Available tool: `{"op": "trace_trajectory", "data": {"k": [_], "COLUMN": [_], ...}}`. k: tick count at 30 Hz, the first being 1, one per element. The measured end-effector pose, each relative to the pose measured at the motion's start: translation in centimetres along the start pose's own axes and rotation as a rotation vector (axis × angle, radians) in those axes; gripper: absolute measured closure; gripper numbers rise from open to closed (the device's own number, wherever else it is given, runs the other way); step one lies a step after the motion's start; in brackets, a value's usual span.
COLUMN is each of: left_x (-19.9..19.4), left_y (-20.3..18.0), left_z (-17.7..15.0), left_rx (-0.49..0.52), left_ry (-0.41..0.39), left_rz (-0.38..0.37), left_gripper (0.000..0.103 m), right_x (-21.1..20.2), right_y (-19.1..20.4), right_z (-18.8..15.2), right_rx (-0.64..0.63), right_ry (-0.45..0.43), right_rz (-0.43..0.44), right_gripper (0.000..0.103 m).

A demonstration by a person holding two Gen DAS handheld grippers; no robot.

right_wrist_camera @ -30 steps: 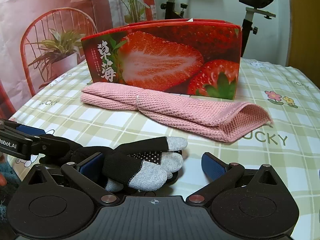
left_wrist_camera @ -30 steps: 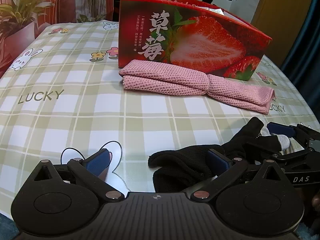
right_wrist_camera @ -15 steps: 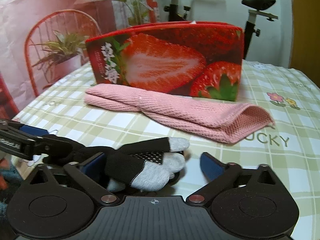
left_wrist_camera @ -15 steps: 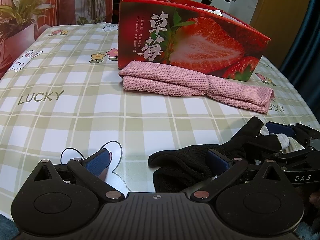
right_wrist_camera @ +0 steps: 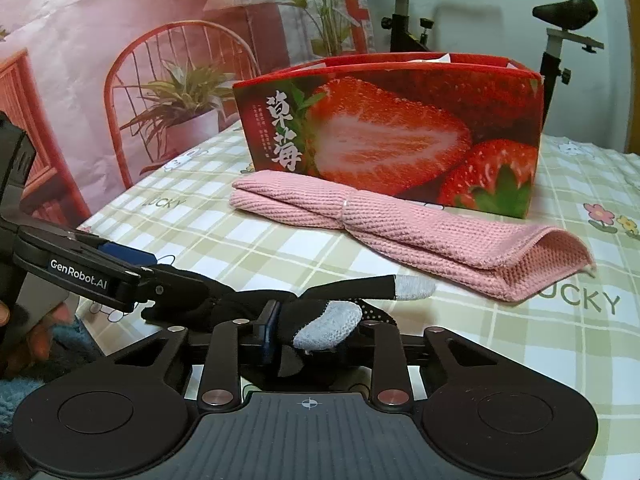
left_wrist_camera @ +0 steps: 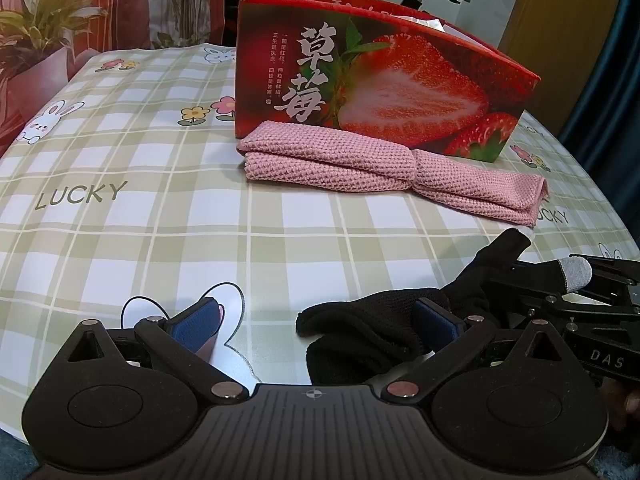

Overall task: Organize soft objects
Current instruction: 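Close both tools on the black glove and lift it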

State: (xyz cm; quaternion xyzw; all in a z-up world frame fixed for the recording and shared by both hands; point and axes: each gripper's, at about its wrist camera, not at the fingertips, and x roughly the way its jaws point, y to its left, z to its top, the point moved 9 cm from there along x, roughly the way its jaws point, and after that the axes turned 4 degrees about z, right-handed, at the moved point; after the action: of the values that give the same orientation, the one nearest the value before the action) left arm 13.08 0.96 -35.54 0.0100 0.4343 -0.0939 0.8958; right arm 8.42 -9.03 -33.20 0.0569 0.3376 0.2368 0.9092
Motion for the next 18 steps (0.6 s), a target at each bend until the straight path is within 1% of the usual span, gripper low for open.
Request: {"op": "trace_trajectory", "data": {"k": [4, 7, 9, 10, 12, 15, 17, 18], "left_x": [0.0, 0.2, 0.3, 0.2, -0.1, -0.2, 0.1, 0.3], "left_y": [0.0, 0.1, 0.4, 0.5, 0.6, 0.1, -0.7, -1.0], "left_z": [0.2, 0.8, 1.4, 1.9, 2.7, 3.5, 3.6, 3.5], "left_rx": [-0.003, -0.018, -0.054, -0.076, -0.103, -0.102, -0.093, -0.09], "left_ry": [0.013, 0.037, 0.045, 0.037, 0.02, 0.004, 0.013, 0.019], "left_rz": [-0.004, -0.023, -0.042, -0.061, -0.088, -0.117, -0.145, -0.156], "left_gripper": [0.0, 0.0, 0.005, 0.01, 0.013, 0.017, 0.027, 0.03], "right_x": [0.1, 0.4, 0.5, 0.5, 0.5, 0.3, 0.3, 0.2], "right_y": [-0.2, -0.6, -1.0, -1.3, -2.0, -2.4, -2.4, -2.3], "right_z": [0.2, 0.6, 0.9, 1.0, 1.1, 0.9, 0.8, 0.7], "right_rx": [0.008, 0.01, 0.023, 0.034, 0.055, 0.071, 0.068, 0.068], "right_ry": [-0.012, -0.023, -0.034, -0.04, -0.053, -0.061, -0.063, -0.063], "right_rz": [-0.004, -0.031, -0.062, -0.077, -0.106, -0.098, -0.098, -0.097], "right_gripper": [0.082, 0.083, 0.083, 0.083, 0.083, 0.083, 0.083, 0.083]}}
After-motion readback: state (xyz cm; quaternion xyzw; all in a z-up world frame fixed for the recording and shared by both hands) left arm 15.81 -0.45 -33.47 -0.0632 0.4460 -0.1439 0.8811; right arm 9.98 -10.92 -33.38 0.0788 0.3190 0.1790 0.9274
